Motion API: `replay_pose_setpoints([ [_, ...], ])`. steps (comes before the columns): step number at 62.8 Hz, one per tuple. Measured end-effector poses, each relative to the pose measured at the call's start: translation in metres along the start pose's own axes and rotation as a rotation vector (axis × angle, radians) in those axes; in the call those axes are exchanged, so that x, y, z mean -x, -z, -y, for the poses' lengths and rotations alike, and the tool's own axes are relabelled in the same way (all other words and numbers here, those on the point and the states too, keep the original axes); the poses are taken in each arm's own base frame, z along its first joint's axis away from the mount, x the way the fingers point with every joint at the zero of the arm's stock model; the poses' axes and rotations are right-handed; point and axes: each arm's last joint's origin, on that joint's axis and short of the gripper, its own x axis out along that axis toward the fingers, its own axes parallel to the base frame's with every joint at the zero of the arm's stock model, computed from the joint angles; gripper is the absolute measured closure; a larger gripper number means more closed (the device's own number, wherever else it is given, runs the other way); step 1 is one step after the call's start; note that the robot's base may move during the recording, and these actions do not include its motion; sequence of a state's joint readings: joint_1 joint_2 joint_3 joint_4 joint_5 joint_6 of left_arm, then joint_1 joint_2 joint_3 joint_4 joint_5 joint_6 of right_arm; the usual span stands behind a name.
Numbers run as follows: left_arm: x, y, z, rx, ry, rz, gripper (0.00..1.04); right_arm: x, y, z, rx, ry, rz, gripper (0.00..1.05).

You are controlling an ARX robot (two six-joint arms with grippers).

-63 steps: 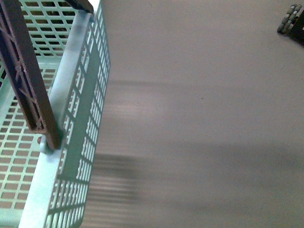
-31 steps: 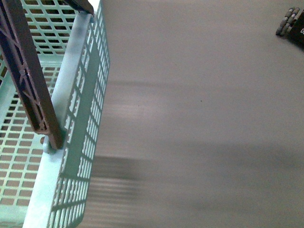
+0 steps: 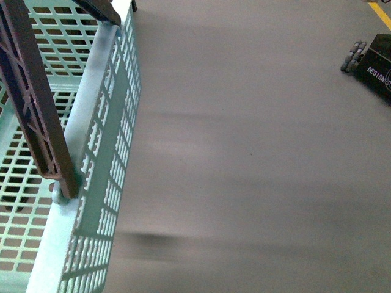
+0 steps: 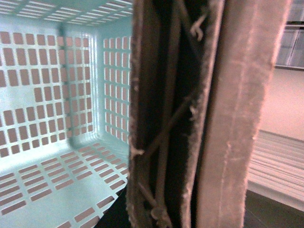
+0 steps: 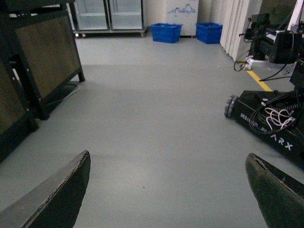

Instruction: Pick mango and avocado into basket

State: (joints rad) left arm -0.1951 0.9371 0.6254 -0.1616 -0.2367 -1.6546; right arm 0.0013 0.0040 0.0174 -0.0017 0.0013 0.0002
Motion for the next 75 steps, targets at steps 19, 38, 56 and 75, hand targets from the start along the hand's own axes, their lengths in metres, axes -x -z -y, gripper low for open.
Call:
replay_pose_setpoints([
  [19,-0.0002,0.0,-0.0006,0.0,-0.002,0.001,0.9,0.0,0.0,0.0,0.0,0.0,0.0,0.09],
  [38,-0.0002,0.0,-0.0008,-0.001,-0.002,0.001,0.9,0.0,0.0,0.0,0.0,0.0,0.0,0.09],
  [56,-0.0002,0.0,-0.0008,0.0,-0.002,0.001,0.9,0.0,0.0,0.0,0.0,0.0,0.0,0.09],
  [75,-0.0003,0.0,-0.001,0.0,-0.003,0.001,0.9,0.0,0.0,0.0,0.0,-0.001,0.0,0.09],
])
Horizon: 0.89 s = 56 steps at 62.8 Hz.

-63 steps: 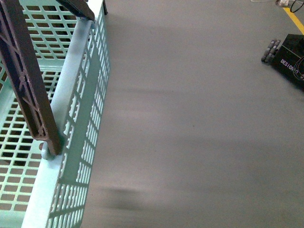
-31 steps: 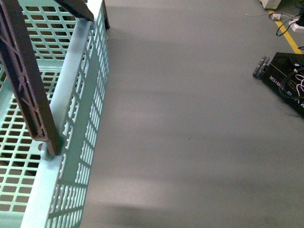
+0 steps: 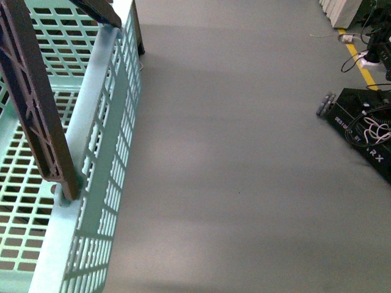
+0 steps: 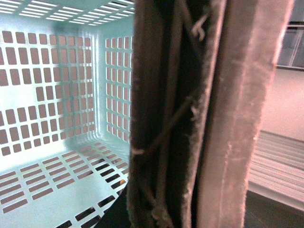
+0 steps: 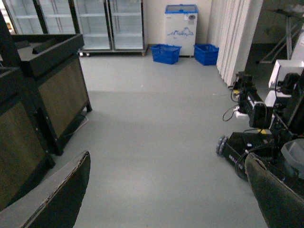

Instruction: Pick mango and avocado into basket

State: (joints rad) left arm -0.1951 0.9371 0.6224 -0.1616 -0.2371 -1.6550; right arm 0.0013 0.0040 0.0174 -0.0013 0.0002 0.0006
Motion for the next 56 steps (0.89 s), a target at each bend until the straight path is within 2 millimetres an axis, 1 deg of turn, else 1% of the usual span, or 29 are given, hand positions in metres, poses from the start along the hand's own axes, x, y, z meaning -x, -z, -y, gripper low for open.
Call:
replay_pose_setpoints([
  [56,-0.0002,0.0009,-0.0002,0.009,-0.002,-0.011,0.9,0.0,0.0,0.0,0.0,0.001,0.0,0.09],
])
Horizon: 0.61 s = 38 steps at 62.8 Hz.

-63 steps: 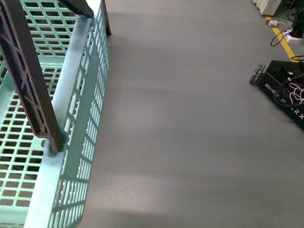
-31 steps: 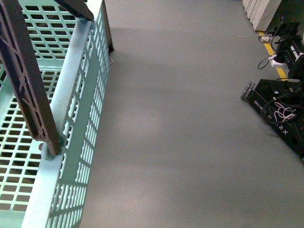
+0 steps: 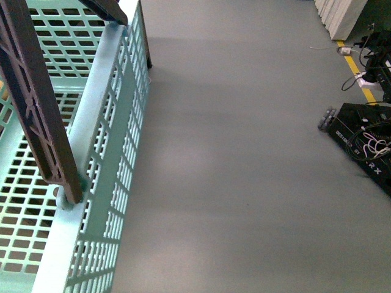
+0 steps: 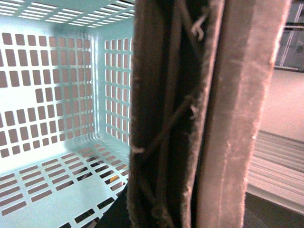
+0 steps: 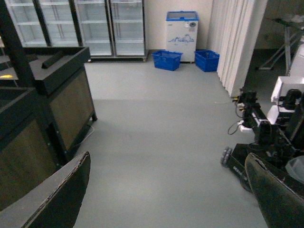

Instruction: Pick mango and avocado into basket

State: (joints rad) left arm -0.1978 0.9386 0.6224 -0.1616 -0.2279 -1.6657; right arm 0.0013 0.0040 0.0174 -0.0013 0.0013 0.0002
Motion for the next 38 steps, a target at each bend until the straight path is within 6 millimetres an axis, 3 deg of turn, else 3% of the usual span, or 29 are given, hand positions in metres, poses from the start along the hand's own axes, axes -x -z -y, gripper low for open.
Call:
replay_pose_setpoints([
  [38,-0.0002,-0.0008,-0.0005,-0.002,-0.002,0.011,0.9,0.0,0.0,0.0,0.0,0.002,0.0,0.09],
])
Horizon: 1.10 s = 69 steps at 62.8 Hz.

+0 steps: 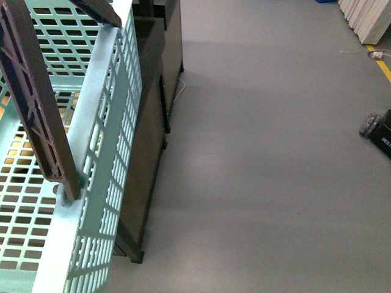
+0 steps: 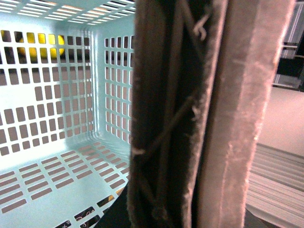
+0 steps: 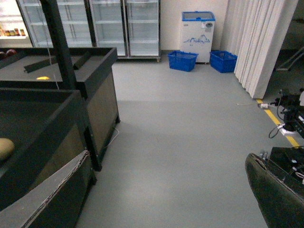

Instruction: Pick mango and avocado into basket

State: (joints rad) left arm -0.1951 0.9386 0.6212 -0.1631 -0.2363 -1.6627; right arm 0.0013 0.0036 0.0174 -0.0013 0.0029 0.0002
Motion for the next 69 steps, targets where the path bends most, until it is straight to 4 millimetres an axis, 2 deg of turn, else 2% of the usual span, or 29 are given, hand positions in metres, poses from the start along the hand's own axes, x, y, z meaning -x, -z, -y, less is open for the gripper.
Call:
replay_pose_setpoints([
  [69,0.0,-0.0002,-0.0001,0.0,0.0,0.001,0.9,0.0,-0.0001,0.0,0.0,0.0,0.001,0.09],
])
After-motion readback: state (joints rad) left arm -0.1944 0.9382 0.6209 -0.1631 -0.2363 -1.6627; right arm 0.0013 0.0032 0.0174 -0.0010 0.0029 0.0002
